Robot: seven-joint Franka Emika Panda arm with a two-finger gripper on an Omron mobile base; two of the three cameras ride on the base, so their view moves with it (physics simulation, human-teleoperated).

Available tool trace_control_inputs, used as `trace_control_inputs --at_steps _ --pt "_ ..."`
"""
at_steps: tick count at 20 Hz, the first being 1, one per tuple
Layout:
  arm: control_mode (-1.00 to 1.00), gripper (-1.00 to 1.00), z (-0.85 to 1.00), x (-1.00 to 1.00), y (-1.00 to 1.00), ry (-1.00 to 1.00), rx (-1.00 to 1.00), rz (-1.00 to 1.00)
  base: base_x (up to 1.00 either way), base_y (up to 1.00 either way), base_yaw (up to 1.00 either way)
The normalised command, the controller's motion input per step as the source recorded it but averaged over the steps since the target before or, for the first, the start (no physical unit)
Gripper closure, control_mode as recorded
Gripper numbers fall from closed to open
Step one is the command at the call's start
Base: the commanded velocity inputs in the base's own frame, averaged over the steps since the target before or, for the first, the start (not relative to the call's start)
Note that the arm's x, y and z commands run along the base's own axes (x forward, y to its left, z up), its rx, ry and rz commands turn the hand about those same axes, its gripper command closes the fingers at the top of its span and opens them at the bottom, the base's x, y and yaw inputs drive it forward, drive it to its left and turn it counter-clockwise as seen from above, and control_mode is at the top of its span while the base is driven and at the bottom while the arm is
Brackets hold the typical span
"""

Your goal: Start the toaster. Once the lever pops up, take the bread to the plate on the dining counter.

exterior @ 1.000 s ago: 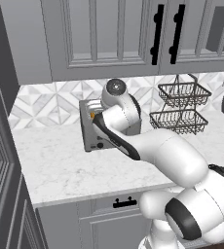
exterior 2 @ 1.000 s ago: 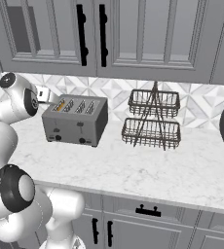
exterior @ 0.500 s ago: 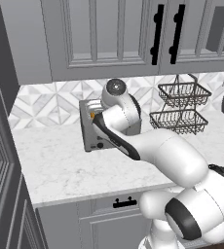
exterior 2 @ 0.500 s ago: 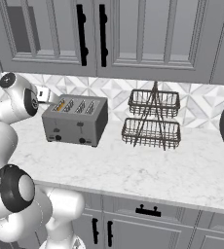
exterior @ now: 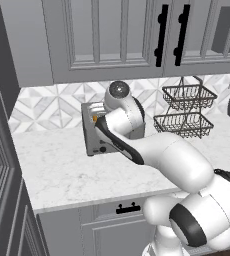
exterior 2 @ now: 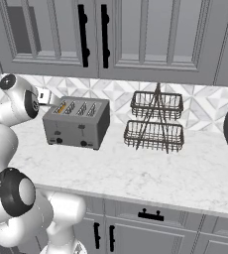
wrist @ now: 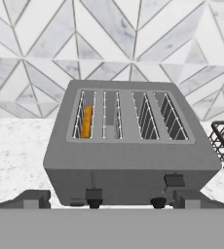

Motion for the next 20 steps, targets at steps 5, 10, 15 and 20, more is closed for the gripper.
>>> trace_control_inputs --at_steps 5,10,15,20 --pt "-1.0 -1.0 0.0 0.0 0.0 0.0 0.0 0.0 0.0 0.0 0.0" --pt "-1.0 -1.0 0.0 0.0 0.0 0.0 0.0 0.0 0.0 0.0 0.0" --pt "-1.0 -1.0 0.0 0.0 0.0 0.0 0.0 0.0 0.0 0.0 0.0" --pt "-1.0 -1.0 0.0 0.0 0.0 0.0 0.0 0.0 0.0 0.0 0.0"
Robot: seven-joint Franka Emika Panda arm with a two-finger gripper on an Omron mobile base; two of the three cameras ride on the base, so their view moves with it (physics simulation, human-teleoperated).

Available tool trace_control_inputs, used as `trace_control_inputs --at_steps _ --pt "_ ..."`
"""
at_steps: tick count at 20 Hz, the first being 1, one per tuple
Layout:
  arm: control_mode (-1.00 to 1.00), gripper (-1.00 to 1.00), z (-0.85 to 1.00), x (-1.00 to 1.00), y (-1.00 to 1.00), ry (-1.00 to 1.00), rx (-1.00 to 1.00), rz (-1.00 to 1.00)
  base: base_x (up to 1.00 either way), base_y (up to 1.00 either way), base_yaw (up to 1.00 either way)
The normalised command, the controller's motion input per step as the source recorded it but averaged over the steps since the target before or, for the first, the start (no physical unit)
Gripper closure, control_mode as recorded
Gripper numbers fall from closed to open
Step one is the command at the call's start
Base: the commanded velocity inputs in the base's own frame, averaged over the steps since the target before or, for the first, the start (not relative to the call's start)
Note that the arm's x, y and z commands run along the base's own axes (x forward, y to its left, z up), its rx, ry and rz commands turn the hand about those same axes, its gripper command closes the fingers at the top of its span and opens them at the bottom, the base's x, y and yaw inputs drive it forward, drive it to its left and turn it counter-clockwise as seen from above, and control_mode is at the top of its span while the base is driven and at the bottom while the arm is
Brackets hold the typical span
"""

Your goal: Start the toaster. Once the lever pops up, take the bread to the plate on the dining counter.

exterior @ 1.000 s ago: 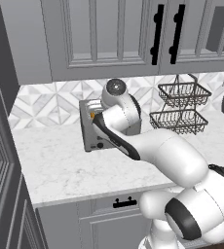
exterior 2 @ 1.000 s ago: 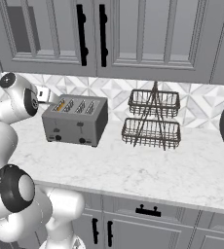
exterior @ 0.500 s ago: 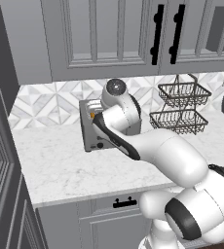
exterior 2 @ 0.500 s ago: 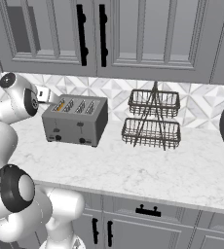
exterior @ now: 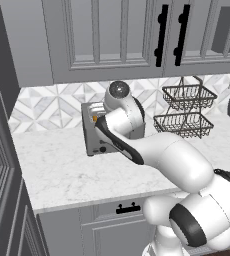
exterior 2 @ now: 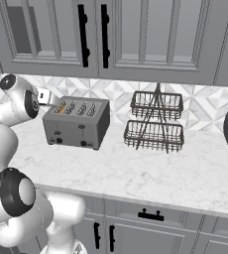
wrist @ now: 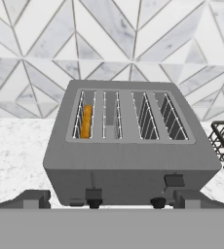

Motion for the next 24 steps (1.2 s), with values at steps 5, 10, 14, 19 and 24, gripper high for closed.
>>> trace_control_inputs --at_steps 5,10,14,19,24 --pt "-1.0 -1.0 0.0 0.0 0.0 0.0 0.0 0.0 0.0 0.0 0.0" --pt "-1.0 -1.0 0.0 0.0 0.0 0.0 0.0 0.0 0.0 0.0 0.0" --pt "-1.0 -1.0 0.0 0.0 0.0 0.0 0.0 0.0 0.0 0.0 0.0" --pt "-1.0 -1.0 0.0 0.0 0.0 0.0 0.0 0.0 0.0 0.0 0.0" --pt "-1.0 -1.0 0.0 0.0 0.0 0.0 0.0 0.0 0.0 0.0 0.0"
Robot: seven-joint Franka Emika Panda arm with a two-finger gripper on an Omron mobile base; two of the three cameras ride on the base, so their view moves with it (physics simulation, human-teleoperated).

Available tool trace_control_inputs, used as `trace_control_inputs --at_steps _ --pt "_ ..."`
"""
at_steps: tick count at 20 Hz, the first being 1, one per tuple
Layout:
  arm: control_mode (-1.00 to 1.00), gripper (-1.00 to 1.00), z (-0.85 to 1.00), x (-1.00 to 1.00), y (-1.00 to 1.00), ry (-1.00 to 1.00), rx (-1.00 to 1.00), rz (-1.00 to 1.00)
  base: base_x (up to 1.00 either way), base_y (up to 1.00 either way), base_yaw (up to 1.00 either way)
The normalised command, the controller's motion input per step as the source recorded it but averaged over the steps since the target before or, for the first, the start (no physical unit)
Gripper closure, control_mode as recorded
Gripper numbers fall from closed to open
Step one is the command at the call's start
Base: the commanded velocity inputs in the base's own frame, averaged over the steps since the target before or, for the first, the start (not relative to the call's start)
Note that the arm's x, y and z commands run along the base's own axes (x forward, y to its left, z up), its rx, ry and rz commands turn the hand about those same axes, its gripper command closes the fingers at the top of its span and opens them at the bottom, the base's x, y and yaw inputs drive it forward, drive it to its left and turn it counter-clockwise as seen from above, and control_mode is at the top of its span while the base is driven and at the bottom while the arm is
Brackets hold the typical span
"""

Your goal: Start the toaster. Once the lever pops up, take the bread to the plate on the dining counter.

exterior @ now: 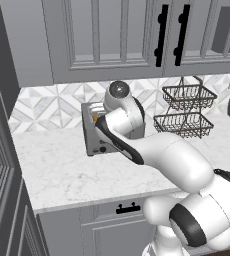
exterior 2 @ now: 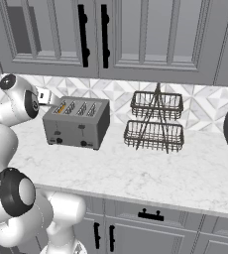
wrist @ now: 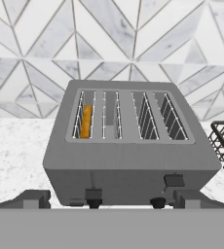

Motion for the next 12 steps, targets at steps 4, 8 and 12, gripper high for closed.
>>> trace_control_inputs --at_steps 4,8,12 --pt "-1.0 -1.0 0.0 0.0 0.0 0.0 0.0 0.0 0.0 0.0 0.0" --pt "-1.0 -1.0 0.0 0.0 0.0 0.0 0.0 0.0 0.0 0.0 0.0" --pt "-1.0 -1.0 0.0 0.0 0.0 0.0 0.0 0.0 0.0 0.0 0.0"
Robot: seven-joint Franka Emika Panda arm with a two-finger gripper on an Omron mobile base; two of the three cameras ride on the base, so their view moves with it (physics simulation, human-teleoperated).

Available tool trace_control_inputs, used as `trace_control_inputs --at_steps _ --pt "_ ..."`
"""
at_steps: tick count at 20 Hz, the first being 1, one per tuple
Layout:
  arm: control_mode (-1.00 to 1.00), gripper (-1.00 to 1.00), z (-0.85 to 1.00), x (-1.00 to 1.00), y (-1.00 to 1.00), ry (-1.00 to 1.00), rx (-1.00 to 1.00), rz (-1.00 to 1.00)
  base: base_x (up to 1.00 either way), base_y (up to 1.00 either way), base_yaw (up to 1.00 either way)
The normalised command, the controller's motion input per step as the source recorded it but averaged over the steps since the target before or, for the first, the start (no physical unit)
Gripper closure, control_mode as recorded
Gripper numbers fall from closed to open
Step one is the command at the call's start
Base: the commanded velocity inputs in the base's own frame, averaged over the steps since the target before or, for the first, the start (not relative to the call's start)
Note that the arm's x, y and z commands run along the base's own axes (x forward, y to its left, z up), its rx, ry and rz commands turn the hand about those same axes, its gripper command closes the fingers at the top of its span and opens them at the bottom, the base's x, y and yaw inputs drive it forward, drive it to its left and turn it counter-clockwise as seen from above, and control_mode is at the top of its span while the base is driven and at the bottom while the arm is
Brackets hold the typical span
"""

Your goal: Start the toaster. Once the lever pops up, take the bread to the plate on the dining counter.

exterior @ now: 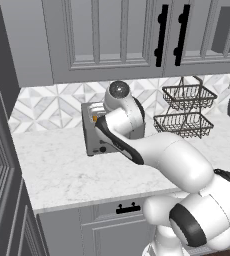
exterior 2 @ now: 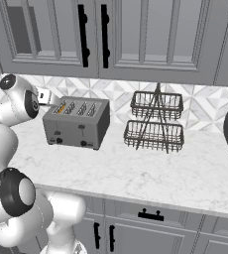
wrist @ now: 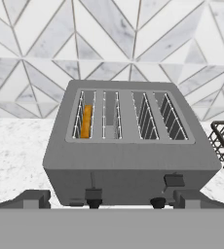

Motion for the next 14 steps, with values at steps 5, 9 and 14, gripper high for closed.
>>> trace_control_inputs --at_steps 5,9,14 --pt "-1.0 -1.0 0.0 0.0 0.0 0.0 0.0 0.0 0.0 0.0 0.0" --pt "-1.0 -1.0 0.0 0.0 0.0 0.0 0.0 0.0 0.0 0.0 0.0" --pt "-1.0 -1.0 0.0 0.0 0.0 0.0 0.0 0.0 0.0 0.0 0.0"
